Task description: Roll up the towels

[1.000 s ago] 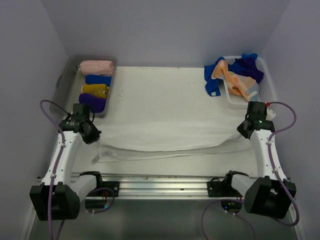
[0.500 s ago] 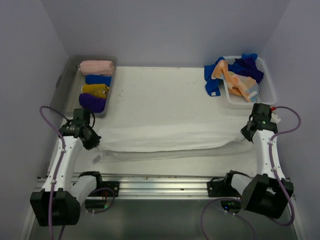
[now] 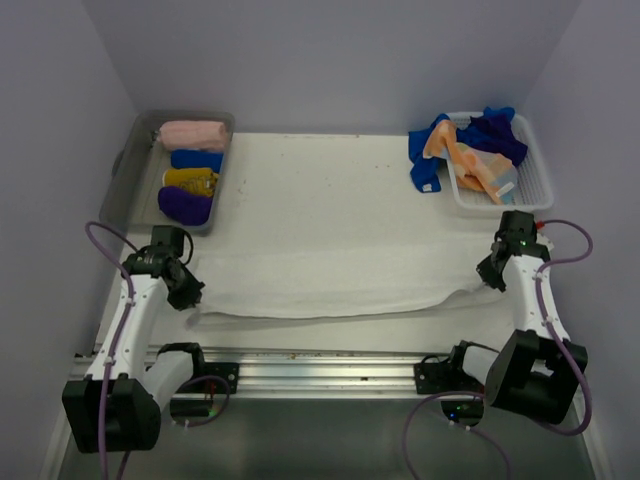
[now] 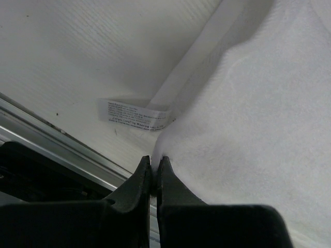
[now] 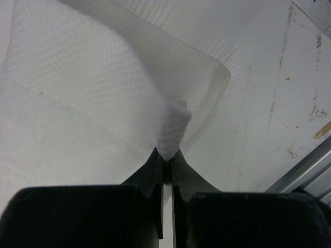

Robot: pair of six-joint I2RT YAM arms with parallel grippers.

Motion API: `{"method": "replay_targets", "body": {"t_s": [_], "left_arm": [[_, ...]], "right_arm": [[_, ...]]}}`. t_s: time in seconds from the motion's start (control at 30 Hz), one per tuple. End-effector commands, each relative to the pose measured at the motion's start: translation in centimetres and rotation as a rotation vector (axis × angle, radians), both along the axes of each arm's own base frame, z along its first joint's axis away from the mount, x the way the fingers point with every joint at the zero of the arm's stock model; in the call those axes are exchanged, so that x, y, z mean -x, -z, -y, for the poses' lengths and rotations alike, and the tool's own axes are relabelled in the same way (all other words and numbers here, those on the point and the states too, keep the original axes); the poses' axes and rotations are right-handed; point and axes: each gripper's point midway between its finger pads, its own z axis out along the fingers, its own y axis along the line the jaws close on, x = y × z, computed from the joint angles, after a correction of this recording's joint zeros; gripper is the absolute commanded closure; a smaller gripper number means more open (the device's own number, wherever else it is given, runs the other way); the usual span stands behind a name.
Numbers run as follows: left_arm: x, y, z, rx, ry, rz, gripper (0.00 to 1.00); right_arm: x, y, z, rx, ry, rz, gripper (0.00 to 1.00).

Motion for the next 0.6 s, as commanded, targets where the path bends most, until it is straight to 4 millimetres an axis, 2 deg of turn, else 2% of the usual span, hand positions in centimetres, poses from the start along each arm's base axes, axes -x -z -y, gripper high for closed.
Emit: {"method": "replay_targets", "body": {"t_s": [0.0,0.13,0.2,0.37,0.43,0.5,0.57], "left_arm": [[0.8,0.5,-0.8,-0.031,-0.046,-0.053,1.0],[-0.1,0.4,-0.7,-0.026,-0.015,-0.028,1.0],[-0.9,-0.4,-0.7,-0.029,-0.009,0.004,1.0],[-3.4,-3.2,-1.9,-0.092,-0.005,0.09,1.0],[-4.2,-3.7,-2.1,-0.104,-0.002,0.1,1.0],[-5.5,-4.8,-2.2,-0.107,0.004,0.134,1.0],[-6.9,-5.8,-2.2,-0.106,0.01,0.165,1.0]], "right_arm": [[-1.0,0.2,0.3,-0.002,0.024,0.043,1.0],[-1.9,-0.1,0.3,-0.012,0.016,0.068,1.0],[-2.5,-0.5,0.4,-0.014,0.015,0.079,1.0],[-5.2,-3.5,1.2,0.009,0.018,0.165,1.0],[-6.6,-4.7,1.5,0.008,0.029,0.2,1.0],[-7.6,-4.9,1.8,0.0,0.047,0.211,1.0],[-9.0,-6.0,1.9,-0.013,0.048,0.251,1.0]]}}
